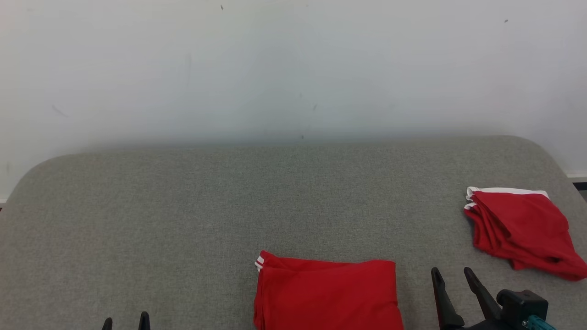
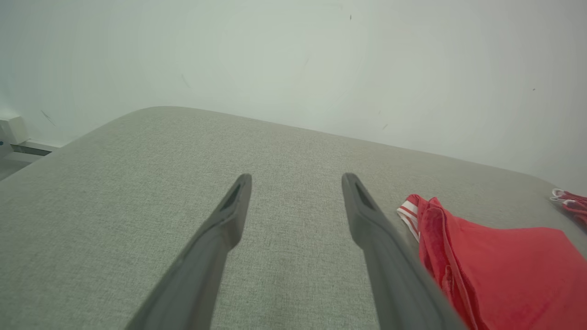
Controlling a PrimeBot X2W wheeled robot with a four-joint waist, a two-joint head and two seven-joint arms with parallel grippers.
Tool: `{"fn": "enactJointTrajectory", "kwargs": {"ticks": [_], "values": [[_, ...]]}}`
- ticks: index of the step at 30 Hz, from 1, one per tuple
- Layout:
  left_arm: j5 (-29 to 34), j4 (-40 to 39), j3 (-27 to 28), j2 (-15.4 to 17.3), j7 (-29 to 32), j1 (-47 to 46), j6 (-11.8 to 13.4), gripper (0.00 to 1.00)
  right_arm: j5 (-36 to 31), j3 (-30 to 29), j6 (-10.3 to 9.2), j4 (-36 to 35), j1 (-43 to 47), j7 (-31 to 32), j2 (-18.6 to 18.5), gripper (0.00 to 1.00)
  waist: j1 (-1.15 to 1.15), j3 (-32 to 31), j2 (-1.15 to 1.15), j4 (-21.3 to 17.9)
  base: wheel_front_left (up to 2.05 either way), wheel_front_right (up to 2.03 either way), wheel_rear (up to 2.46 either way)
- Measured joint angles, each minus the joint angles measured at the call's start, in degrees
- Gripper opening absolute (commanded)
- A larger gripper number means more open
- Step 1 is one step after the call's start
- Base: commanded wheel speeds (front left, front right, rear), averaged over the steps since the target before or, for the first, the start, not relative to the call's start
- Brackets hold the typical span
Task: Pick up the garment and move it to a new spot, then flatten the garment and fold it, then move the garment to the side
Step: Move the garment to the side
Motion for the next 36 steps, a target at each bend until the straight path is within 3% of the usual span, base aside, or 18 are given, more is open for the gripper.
{"fn": "enactJointTrajectory", "kwargs": {"ticks": [7,13,19,25,33,34,35,36], "values": [[0.32,0.24,0.03,-0.09,0.00,-0.28,-0.18,1.00,0.34,0.09,0.00,0.96,-0.03,3.65,0.00,1.00,0.00,0.23,0.00,0.31,0.00,0.00,0.00],[0.73,0.20,0.21,-0.30,0.01,-0.75,-0.51,1.00,3.57,0.48,0.00,3.43,-0.24,21.08,0.02,1.00,0.00,0.41,0.00,0.66,0.00,0.00,0.00],[0.93,0.24,-0.24,-0.67,0.00,-1.03,-0.53,1.00,3.83,1.02,0.00,5.52,-4.72,30.81,0.03,1.00,0.00,0.97,0.00,1.24,0.00,0.00,0.00],[1.29,0.35,-1.07,-0.79,0.01,-1.46,-0.57,1.00,2.63,1.25,0.00,10.74,-8.72,35.63,0.02,1.00,0.00,1.78,0.00,2.65,0.00,0.00,0.00],[1.23,1.20,-1.97,-0.52,0.00,-2.29,-0.60,1.00,1.86,2.78,0.00,19.40,-13.24,36.20,0.01,1.00,0.00,3.06,0.00,4.85,0.00,0.00,0.00],[1.09,1.31,-2.12,-0.44,0.00,-2.32,-0.60,1.00,1.92,2.82,0.00,20.38,-13.78,36.22,-0.03,0.64,0.00,3.16,0.00,5.13,0.00,0.00,0.00],[0.88,1.36,-2.21,-0.37,0.00,-2.36,-0.63,1.00,2.00,3.08,0.00,21.26,-14.08,36.31,-0.08,0.36,0.00,3.23,0.00,5.38,0.00,0.00,0.00],[0.82,1.40,-2.25,-0.27,0.00,-2.38,-0.80,1.00,2.14,3.31,0.00,21.98,-14.39,36.34,-0.15,0.16,0.00,3.29,0.00,5.60,0.00,0.00,0.00]]}}
